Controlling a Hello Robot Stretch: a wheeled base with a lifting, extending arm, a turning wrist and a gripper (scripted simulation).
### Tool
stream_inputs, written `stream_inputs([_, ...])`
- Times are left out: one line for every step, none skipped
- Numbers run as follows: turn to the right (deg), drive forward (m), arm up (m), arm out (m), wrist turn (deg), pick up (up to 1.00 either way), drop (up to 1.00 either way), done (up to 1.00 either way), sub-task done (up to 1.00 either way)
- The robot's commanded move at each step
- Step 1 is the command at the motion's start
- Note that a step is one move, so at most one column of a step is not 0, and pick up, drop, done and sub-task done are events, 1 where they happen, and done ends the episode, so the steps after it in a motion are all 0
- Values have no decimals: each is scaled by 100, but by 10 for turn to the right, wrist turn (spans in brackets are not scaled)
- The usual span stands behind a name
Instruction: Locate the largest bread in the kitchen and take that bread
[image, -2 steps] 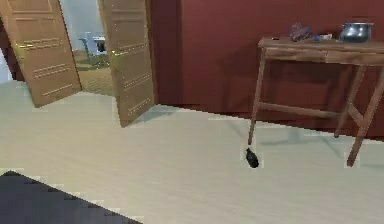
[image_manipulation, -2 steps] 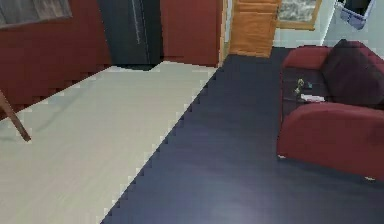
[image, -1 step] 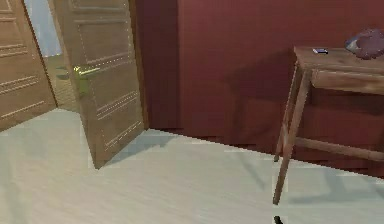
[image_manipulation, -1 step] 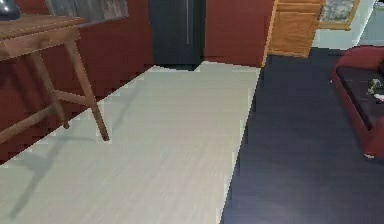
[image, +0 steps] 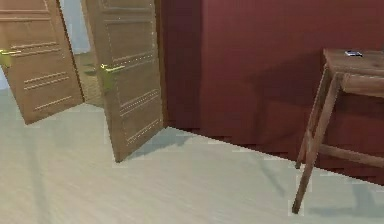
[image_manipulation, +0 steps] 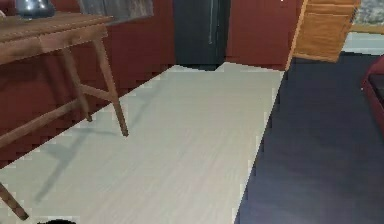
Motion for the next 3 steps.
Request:
stream_inputs([0, 60, 0, 0, 0, 0, 0, 0, 0])
stream_inputs([-450, 0, 0, 0, 0, 0, 0, 0, 0])
stream_inputs([-150, 0, 0, 0, 0, 0, 0, 0, 0])
